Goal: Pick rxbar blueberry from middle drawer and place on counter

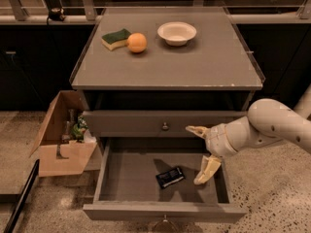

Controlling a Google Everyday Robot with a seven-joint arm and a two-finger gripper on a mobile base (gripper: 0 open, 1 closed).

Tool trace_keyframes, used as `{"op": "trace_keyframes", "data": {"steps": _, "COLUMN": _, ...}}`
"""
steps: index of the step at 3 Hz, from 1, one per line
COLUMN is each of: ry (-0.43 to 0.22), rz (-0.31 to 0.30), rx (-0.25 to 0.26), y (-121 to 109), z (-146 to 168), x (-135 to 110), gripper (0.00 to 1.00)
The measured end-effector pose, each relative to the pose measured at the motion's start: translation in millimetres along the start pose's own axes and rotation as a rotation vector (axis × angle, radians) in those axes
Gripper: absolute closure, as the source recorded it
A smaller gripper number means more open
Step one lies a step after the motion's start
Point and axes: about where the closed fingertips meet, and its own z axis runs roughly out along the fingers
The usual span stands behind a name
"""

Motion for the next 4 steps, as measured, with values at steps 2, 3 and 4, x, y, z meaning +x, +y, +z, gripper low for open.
{"op": "trace_keyframes", "data": {"steps": 2, "ry": 0.0, "rz": -0.01, "rx": 0.012, "y": 2.3, "z": 28.2, "x": 13.7, "gripper": 0.0}}
{"op": "trace_keyframes", "data": {"steps": 3, "ry": -0.006, "rz": 0.0, "rx": 0.018, "y": 0.0, "z": 48.4, "x": 28.1, "gripper": 0.0}}
{"op": "trace_keyframes", "data": {"steps": 4, "ry": -0.014, "rz": 0.045, "rx": 0.006, "y": -0.2, "z": 83.7, "x": 55.4, "gripper": 0.0}}
